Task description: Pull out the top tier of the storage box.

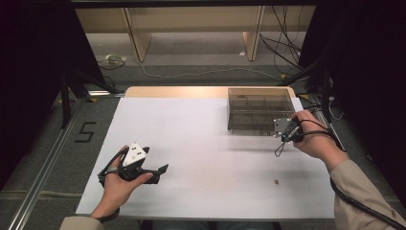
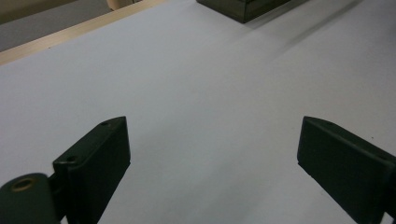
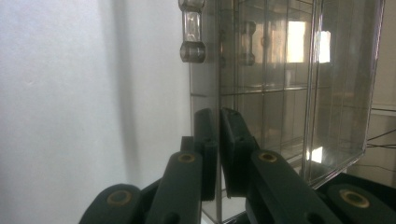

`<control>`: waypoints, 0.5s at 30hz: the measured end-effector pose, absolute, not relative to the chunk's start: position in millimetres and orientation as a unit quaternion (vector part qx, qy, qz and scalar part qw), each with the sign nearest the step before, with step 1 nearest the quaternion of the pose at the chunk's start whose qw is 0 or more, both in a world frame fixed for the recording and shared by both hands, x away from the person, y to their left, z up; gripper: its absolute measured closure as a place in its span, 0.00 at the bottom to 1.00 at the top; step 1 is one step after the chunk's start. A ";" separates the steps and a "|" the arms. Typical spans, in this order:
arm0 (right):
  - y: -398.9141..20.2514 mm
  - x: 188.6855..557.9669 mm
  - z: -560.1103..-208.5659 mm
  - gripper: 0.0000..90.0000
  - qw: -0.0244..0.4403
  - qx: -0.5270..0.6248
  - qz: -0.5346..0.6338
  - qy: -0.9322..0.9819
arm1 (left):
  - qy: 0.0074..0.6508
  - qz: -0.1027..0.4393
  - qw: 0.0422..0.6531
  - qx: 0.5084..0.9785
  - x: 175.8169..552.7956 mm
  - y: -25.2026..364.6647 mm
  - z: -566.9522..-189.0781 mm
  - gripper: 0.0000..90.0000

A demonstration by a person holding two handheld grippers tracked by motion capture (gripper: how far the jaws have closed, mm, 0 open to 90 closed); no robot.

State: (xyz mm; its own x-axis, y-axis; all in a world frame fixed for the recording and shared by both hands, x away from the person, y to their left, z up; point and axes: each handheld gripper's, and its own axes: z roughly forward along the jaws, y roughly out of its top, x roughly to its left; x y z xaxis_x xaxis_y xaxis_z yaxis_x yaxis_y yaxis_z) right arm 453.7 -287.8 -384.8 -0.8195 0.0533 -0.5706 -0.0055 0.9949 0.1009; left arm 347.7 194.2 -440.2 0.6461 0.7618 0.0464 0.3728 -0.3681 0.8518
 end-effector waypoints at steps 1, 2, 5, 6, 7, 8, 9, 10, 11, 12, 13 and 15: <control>-287.7 453.4 -384.8 0.96 0.300 0.013 0.049 0.953 | 0.356 0.224 0.435 0.796 347.7 194.2 -440.2 0.11; -287.8 453.2 -385.0 0.96 0.300 0.014 0.050 0.952 | 0.356 0.224 0.435 0.796 347.7 194.2 -440.2 0.11; -287.9 453.0 -384.9 0.96 0.299 0.013 0.049 0.953 | 0.357 0.225 0.435 0.796 347.7 194.4 -440.1 0.11; -287.9 452.8 -384.8 0.96 0.299 0.013 0.049 0.953 | 0.357 0.225 0.435 0.796 347.7 194.3 -440.1 0.11; -287.9 452.7 -384.8 0.96 0.299 0.013 0.049 0.953 | 0.356 0.225 0.435 0.796 347.7 194.3 -440.1 0.11; -287.9 452.7 -384.7 0.96 0.299 0.013 0.049 0.953 | 0.356 0.225 0.435 0.796 347.6 194.2 -440.0 0.11; -288.1 452.6 -385.3 0.96 0.301 0.012 0.051 0.952 | 0.356 0.225 0.436 0.796 347.5 194.1 -440.0 0.11; -288.2 452.5 -385.3 0.96 0.301 0.012 0.052 0.952 | 0.356 0.225 0.436 0.796 347.5 194.1 -440.0 0.11; -288.3 452.4 -385.3 0.96 0.301 0.012 0.052 0.952 | 0.356 0.225 0.435 0.796 347.6 194.2 -439.9 0.11; -288.2 452.2 -385.0 0.96 0.300 0.012 0.050 0.953 | 0.356 0.225 0.436 0.795 347.7 194.2 -440.0 0.11; -288.2 452.1 -385.1 0.96 0.300 0.012 0.050 0.953 | 0.356 0.225 0.435 0.796 347.7 194.3 -440.0 0.11; -288.1 451.6 -384.8 0.96 0.299 0.012 0.048 0.953 | 0.356 0.225 0.435 0.796 347.7 194.3 -440.0 0.11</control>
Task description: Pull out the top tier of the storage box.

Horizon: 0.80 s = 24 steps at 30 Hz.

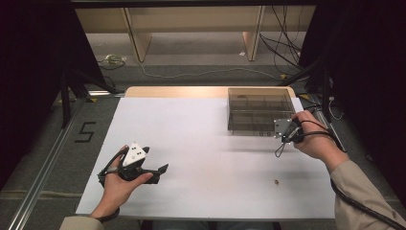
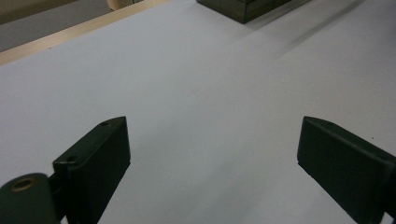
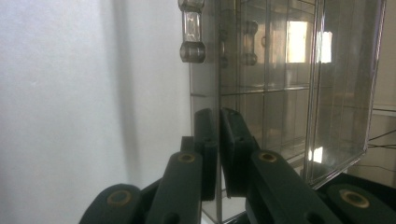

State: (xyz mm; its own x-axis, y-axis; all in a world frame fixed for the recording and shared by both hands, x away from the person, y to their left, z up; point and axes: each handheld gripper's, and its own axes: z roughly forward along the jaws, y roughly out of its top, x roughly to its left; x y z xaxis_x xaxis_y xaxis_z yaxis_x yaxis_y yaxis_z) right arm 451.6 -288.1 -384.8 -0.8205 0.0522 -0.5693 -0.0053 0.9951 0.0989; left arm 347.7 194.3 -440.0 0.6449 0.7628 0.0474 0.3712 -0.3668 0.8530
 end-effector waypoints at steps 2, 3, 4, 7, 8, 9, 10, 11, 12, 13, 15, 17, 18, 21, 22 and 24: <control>-288.3 451.5 -385.2 0.96 0.301 0.011 0.051 0.952 | 0.356 0.225 0.436 0.795 347.7 194.2 -440.0 0.11; -288.4 451.3 -385.2 0.96 0.300 0.010 0.051 0.953 | 0.356 0.225 0.436 0.795 347.7 194.2 -440.0 0.11; -288.4 451.2 -385.2 0.96 0.301 0.009 0.051 0.952 | 0.356 0.224 0.436 0.795 347.6 194.0 -440.1 0.11; -288.6 451.1 -385.4 0.96 0.300 0.006 0.052 0.952 | 0.356 0.224 0.436 0.796 347.7 193.8 -440.2 0.11; -288.6 451.0 -385.3 0.96 0.300 0.006 0.052 0.953 | 0.356 0.224 0.436 0.796 347.6 193.8 -440.2 0.11; -288.6 450.7 -384.8 0.96 0.298 0.007 0.048 0.953 | 0.356 0.225 0.436 0.795 347.7 194.0 -440.1 0.11; -288.7 450.4 -384.9 0.96 0.298 0.008 0.049 0.953 | 0.356 0.225 0.436 0.795 347.7 194.1 -440.1 0.11; -288.8 450.1 -385.0 0.96 0.297 0.009 0.048 0.953 | 0.357 0.224 0.436 0.795 347.7 194.0 -440.1 0.11; -288.8 450.1 -385.2 0.96 0.299 0.008 0.049 0.953 | 0.356 0.224 0.436 0.796 347.7 194.0 -440.2 0.11; -288.9 449.9 -385.5 0.96 0.300 0.008 0.050 0.953 | 0.356 0.224 0.435 0.796 347.7 193.9 -440.3 0.11; -289.1 449.6 -385.4 0.96 0.299 0.007 0.050 0.953 | 0.356 0.224 0.436 0.796 347.6 193.9 -440.2 0.11; -289.5 449.0 -385.0 0.96 0.296 0.009 0.048 0.954 | 0.356 0.224 0.436 0.795 347.7 194.0 -440.1 0.11; -289.7 448.4 -385.1 0.96 0.298 0.010 0.047 0.953 | 0.356 0.224 0.435 0.796 347.8 194.2 -440.2 0.11; -289.8 447.9 -385.2 0.96 0.298 0.011 0.047 0.953 | 0.356 0.224 0.435 0.796 347.7 193.9 -440.3 0.11; -289.7 447.8 -385.6 0.96 0.299 0.010 0.048 0.953 | 0.356 0.224 0.436 0.796 347.7 193.7 -440.3 0.11; -289.9 447.8 -385.5 0.96 0.300 0.012 0.049 0.952 | 0.356 0.224 0.436 0.796 347.8 193.6 -440.4 0.11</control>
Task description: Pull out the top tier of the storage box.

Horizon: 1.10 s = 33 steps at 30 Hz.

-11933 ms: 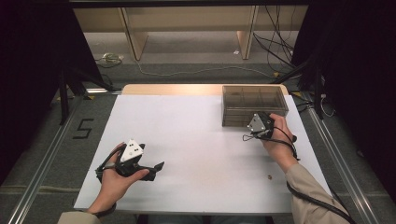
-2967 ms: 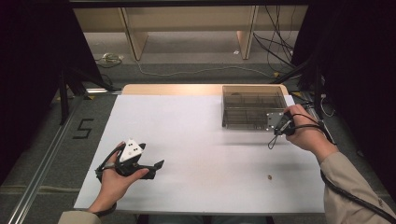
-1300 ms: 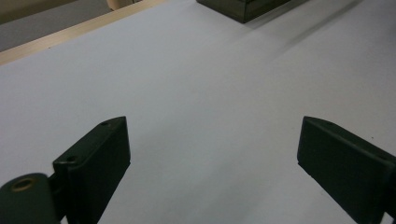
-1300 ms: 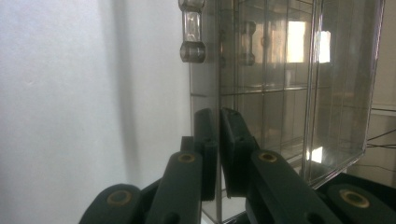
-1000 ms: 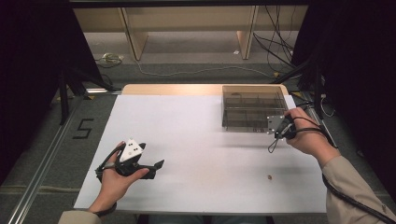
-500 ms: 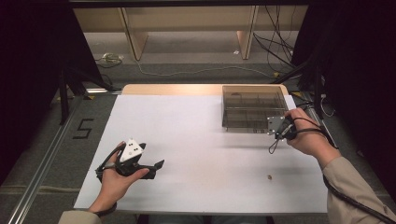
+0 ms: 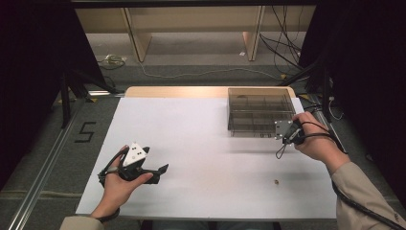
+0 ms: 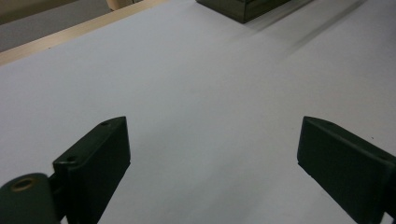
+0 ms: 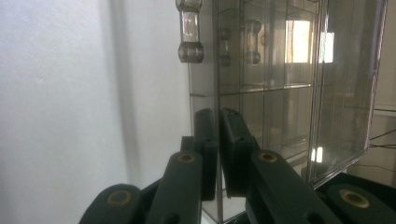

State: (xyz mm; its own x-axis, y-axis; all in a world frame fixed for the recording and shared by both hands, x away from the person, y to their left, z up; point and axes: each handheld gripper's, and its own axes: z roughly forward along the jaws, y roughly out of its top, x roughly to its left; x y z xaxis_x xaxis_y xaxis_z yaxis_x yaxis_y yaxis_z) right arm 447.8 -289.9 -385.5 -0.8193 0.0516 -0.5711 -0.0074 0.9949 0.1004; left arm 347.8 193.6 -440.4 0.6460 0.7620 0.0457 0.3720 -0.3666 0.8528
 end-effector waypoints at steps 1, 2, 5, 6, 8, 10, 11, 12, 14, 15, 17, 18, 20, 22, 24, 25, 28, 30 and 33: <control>-289.9 447.6 -385.5 0.96 0.300 0.013 0.049 0.953 | 0.356 0.224 0.435 0.796 347.9 193.7 -440.3 0.11; -290.0 447.7 -385.9 0.96 0.302 0.013 0.052 0.952 | 0.356 0.223 0.435 0.796 347.9 193.7 -440.3 0.11; -289.9 447.6 -385.6 0.96 0.301 0.014 0.049 0.952 | 0.357 0.224 0.435 0.796 347.9 193.6 -440.2 0.11; -290.1 447.8 -386.0 0.96 0.303 0.014 0.053 0.952 | 0.356 0.224 0.435 0.796 347.9 193.6 -440.2 0.11; -290.6 447.7 -386.1 0.95 0.303 0.019 0.057 0.951 | 0.356 0.224 0.436 0.796 347.9 193.6 -440.3 0.11; -291.6 446.8 -386.9 0.94 0.306 0.033 0.065 0.949 | 0.356 0.224 0.435 0.796 347.9 193.7 -440.3 0.11; -292.4 447.1 -387.5 0.93 0.308 0.037 0.073 0.948 | 0.356 0.223 0.435 0.796 348.0 193.7 -440.3 0.11; -293.0 446.5 -387.7 0.91 0.308 0.048 0.077 0.947 | 0.357 0.224 0.435 0.796 348.0 193.5 -440.4 0.11; -294.1 446.1 -388.4 0.88 0.307 0.059 0.087 0.946 | 0.357 0.223 0.435 0.796 348.1 193.3 -440.4 0.11; -294.3 445.8 -388.6 0.86 0.308 0.065 0.090 0.945 | 0.357 0.224 0.435 0.796 348.1 193.2 -440.5 0.11; -295.0 445.5 -388.3 0.82 0.309 0.076 0.100 0.943 | 0.356 0.224 0.435 0.796 348.1 193.1 -440.4 0.11; -295.2 445.0 -388.0 0.80 0.310 0.086 0.105 0.941 | 0.356 0.224 0.435 0.796 348.1 193.0 -440.3 0.11; -296.1 443.8 -387.8 0.76 0.310 0.103 0.119 0.938 | 0.356 0.224 0.435 0.796 348.0 193.0 -440.4 0.11; -297.0 442.4 -388.0 0.73 0.311 0.113 0.131 0.935 | 0.356 0.223 0.435 0.796 348.0 193.0 -440.6 0.11; -298.1 441.1 -389.0 0.69 0.314 0.125 0.141 0.930 | 0.356 0.224 0.435 0.796 347.9 193.1 -440.7 0.11; -298.8 440.2 -389.3 0.68 0.314 0.130 0.146 0.929 | 0.356 0.224 0.435 0.796 347.9 193.1 -440.6 0.11; -300.5 437.7 -390.9 0.64 0.313 0.146 0.167 0.923 | 0.356 0.224 0.435 0.796 348.0 192.9 -440.5 0.11; -301.0 435.8 -392.9 0.62 0.311 0.155 0.177 0.921 | 0.355 0.224 0.436 0.796 348.2 192.3 -440.6 0.11; -302.0 432.8 -396.4 0.59 0.309 0.168 0.193 0.916 | 0.355 0.223 0.436 0.796 348.5 192.0 -440.8 0.11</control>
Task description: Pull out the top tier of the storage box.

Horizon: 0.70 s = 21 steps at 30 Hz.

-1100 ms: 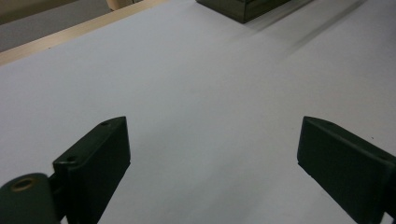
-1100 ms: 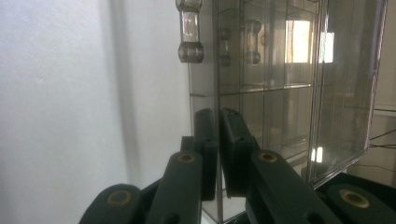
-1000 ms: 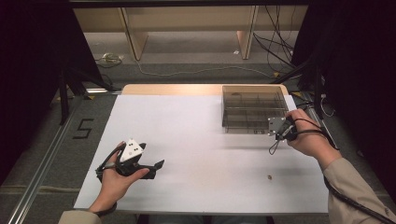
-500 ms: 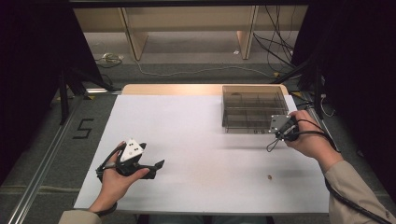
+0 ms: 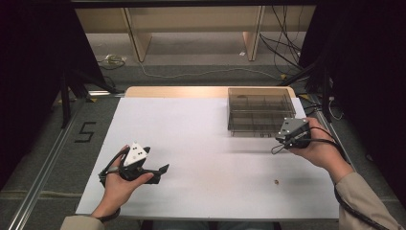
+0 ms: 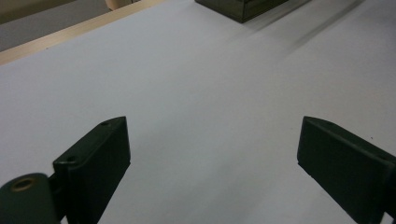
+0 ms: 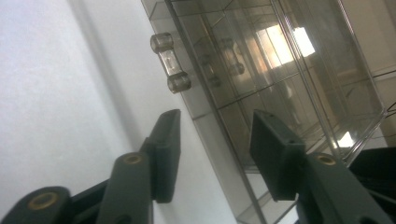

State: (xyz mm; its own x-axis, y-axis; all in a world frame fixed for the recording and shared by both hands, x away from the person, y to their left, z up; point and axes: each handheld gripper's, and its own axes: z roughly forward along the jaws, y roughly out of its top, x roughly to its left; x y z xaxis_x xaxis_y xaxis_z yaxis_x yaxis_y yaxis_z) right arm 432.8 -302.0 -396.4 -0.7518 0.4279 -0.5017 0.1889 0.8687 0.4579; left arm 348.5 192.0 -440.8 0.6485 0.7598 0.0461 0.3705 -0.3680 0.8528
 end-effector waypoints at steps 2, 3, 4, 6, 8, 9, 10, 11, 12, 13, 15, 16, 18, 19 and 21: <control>-302.9 430.4 -399.0 0.58 0.312 0.179 0.207 0.910 | 0.354 0.223 0.436 0.797 348.7 192.2 -440.8 0.11; -303.2 429.1 -400.4 0.57 0.311 0.183 0.214 0.908 | 0.354 0.222 0.437 0.796 348.8 192.1 -440.8 0.11; -303.2 427.4 -401.9 0.56 0.311 0.189 0.220 0.905 | 0.354 0.222 0.437 0.797 349.0 192.0 -440.9 0.11; -303.0 424.5 -404.1 0.54 0.315 0.198 0.231 0.899 | 0.354 0.222 0.437 0.797 349.2 191.4 -441.1 0.11; -303.2 421.6 -405.2 0.52 0.316 0.208 0.246 0.892 | 0.352 0.221 0.437 0.797 349.6 190.9 -441.2 0.11; -303.4 420.2 -405.6 0.51 0.317 0.214 0.254 0.888 | 0.352 0.221 0.437 0.798 349.7 190.7 -441.2 0.11; -303.9 418.8 -406.0 0.50 0.316 0.218 0.263 0.885 | 0.351 0.221 0.437 0.798 349.9 190.6 -441.2 0.11; -304.1 417.2 -406.6 0.49 0.313 0.225 0.270 0.883 | 0.350 0.221 0.438 0.798 350.0 190.6 -441.3 0.11; -304.3 415.6 -407.6 0.49 0.311 0.230 0.276 0.880 | 0.350 0.220 0.438 0.798 350.3 190.7 -441.4 0.11; -304.7 413.9 -408.7 0.49 0.311 0.235 0.281 0.877 | 0.351 0.219 0.439 0.798 350.5 190.8 -441.7 0.11; -305.1 410.5 -411.3 0.48 0.309 0.245 0.295 0.871 | 0.351 0.219 0.439 0.798 350.8 191.2 -442.0 0.11; -304.8 408.6 -412.8 0.47 0.308 0.249 0.301 0.867 | 0.351 0.219 0.439 0.798 351.1 191.5 -441.8 0.11; -303.3 405.4 -416.9 0.46 0.307 0.254 0.309 0.864 | 0.349 0.218 0.440 0.798 351.1 191.1 -441.4 0.11; -302.2 404.0 -418.8 0.45 0.309 0.256 0.311 0.862 | 0.348 0.219 0.440 0.798 351.0 190.8 -441.0 0.11; -299.9 401.7 -422.8 0.44 0.307 0.258 0.316 0.860 | 0.348 0.220 0.442 0.797 350.6 190.1 -440.3 0.11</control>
State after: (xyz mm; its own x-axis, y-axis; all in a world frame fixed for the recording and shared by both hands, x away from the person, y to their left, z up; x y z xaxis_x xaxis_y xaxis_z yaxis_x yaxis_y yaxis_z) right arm 401.7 -299.9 -422.8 -0.6784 0.6378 -0.3648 0.2497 0.6671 0.7019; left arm 350.6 190.1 -440.3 0.6613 0.7489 0.0427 0.3610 -0.3676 0.8570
